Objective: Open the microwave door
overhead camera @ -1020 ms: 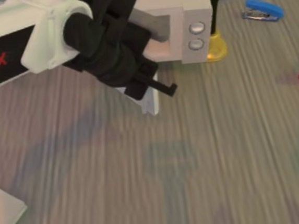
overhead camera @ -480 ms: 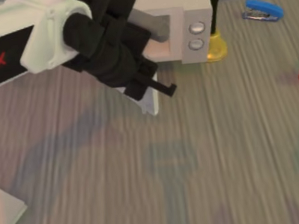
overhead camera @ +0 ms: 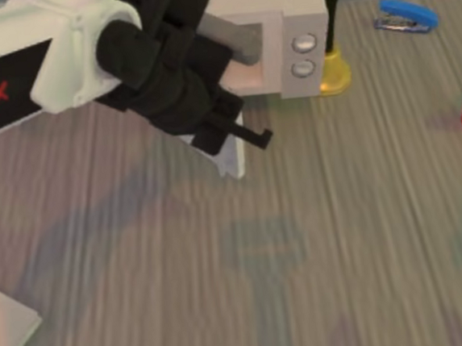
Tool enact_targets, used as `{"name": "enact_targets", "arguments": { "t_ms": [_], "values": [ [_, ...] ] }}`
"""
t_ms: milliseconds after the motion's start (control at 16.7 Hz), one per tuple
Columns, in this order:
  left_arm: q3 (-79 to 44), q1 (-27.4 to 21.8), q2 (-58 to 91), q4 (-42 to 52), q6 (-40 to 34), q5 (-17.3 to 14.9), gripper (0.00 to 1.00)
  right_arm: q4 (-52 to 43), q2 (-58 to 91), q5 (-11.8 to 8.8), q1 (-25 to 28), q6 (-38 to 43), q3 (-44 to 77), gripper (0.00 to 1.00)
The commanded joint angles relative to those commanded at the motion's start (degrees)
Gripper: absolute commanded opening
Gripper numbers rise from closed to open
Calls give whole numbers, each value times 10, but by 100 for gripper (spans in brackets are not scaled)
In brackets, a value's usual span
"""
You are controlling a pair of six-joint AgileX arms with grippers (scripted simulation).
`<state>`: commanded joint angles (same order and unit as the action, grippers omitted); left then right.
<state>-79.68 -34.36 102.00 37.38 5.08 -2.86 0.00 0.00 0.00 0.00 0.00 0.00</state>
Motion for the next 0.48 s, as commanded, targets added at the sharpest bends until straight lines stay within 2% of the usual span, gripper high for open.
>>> {"name": "enact_targets", "arguments": {
  "t_ms": [480],
  "values": [
    [1,-2,0,0,0,-5,0,0,0,0,0,0,0,100]
  ]
}}
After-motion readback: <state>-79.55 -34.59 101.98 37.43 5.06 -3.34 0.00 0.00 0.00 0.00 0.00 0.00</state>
